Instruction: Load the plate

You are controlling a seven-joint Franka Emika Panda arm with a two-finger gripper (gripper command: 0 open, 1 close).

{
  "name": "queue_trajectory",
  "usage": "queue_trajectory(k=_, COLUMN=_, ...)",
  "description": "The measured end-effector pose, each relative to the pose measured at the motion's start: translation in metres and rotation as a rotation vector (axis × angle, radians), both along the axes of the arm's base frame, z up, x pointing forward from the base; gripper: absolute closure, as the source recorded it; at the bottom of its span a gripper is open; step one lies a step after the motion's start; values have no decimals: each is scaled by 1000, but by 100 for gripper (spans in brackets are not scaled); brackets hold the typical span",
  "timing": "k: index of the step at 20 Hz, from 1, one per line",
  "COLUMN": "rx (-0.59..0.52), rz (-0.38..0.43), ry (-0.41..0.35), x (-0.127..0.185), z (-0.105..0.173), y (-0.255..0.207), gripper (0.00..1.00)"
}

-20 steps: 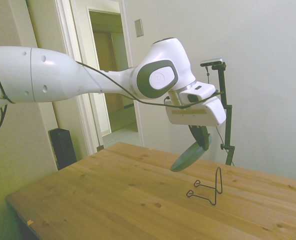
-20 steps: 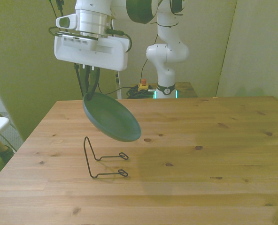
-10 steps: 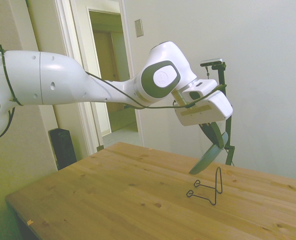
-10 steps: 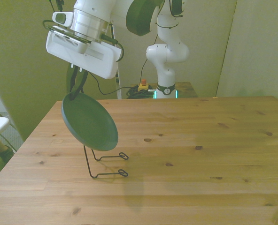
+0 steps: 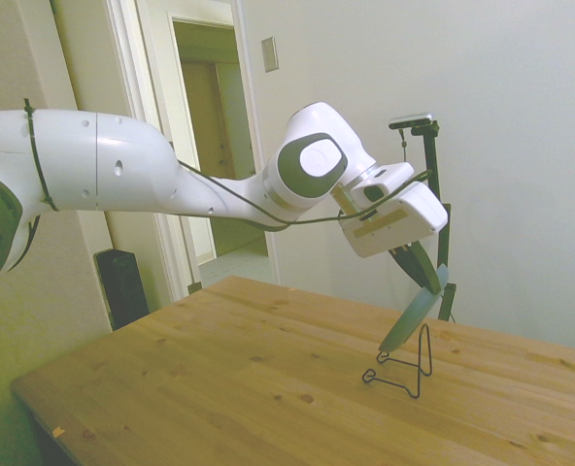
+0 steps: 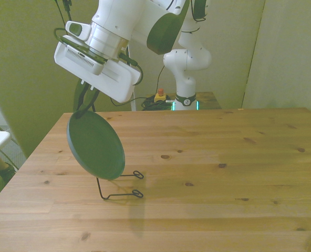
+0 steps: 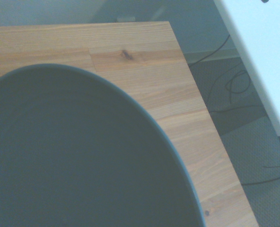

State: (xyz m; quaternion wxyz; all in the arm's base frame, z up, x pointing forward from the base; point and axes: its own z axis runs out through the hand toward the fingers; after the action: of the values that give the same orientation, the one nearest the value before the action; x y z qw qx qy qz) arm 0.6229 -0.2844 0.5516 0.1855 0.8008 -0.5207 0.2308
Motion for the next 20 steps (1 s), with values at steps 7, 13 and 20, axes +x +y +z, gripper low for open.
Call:
queue_trajectory(k=7, rx=-57, rz=2, ry=18, x=12, z=-13, y=22, gripper=100)
queue_trajectory(k=13, rx=-104, rz=12, ry=32, x=20, z=-25, y=46, gripper=100)
queue_trajectory(k=20, rx=-148, rz=14, ry=47, x=24, z=-42, y=63, gripper=100)
